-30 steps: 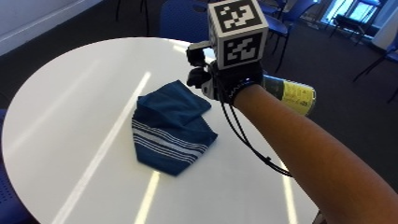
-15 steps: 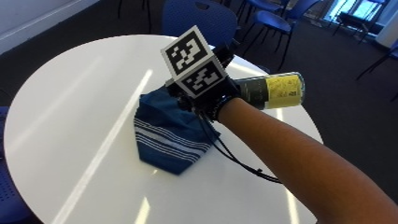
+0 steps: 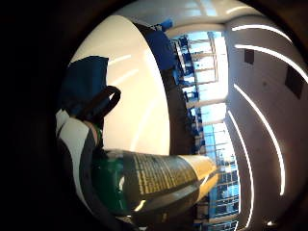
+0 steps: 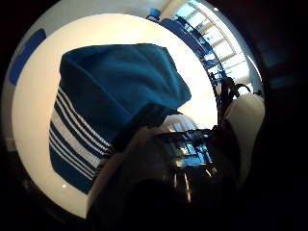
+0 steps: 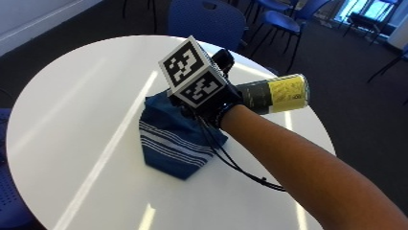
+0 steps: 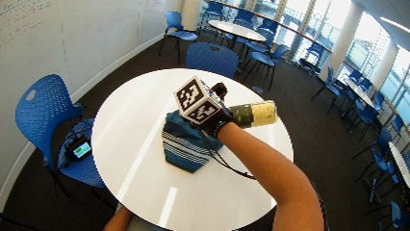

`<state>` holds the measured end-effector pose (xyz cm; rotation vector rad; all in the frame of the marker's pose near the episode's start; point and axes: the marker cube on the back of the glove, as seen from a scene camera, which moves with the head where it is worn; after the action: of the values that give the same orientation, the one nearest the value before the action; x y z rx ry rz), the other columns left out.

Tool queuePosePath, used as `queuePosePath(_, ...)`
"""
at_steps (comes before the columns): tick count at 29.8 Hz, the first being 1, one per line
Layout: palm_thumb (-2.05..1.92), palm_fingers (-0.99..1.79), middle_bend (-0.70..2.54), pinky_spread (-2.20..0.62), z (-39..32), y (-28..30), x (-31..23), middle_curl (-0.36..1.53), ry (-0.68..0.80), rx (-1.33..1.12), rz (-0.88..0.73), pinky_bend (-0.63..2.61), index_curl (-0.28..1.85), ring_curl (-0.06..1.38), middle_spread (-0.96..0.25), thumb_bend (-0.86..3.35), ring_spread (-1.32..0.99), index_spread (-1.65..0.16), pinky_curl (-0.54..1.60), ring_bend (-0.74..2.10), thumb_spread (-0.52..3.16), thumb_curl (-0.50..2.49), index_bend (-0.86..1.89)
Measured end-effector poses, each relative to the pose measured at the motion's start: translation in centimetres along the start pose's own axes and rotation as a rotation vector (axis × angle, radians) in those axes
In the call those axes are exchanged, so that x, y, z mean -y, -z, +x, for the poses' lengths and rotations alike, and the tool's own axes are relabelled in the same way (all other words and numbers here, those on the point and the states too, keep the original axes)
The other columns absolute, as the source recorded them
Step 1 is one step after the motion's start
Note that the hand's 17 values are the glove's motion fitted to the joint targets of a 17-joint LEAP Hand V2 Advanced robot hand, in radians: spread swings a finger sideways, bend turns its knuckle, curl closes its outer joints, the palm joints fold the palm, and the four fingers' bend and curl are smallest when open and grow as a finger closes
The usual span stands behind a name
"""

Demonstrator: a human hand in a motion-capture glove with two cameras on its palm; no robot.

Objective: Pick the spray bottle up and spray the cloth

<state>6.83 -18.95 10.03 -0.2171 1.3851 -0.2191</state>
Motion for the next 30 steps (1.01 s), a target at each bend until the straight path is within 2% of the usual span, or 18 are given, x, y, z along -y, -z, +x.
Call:
queuePosePath(20, 0.87, 1.4, 0.65, -0.3, -0.2, 0.4, 0.3, 0.5, 0.001, -0.006, 0.003, 0.34, 0.55, 0.46, -0.19, -0.03, -0.26, -0.24, 0.4, 0.61, 0.2, 0.82, 0.49)
queuePosePath(30, 0.87, 1.4, 0.65, -0.3, -0.1, 1.0, 0.6, 0.5, -0.026, 0.096, 0.012, 0.34, 0.55, 0.45, -0.19, -0.03, -0.26, -0.24, 0.41, 0.6, 0.2, 0.82, 0.49)
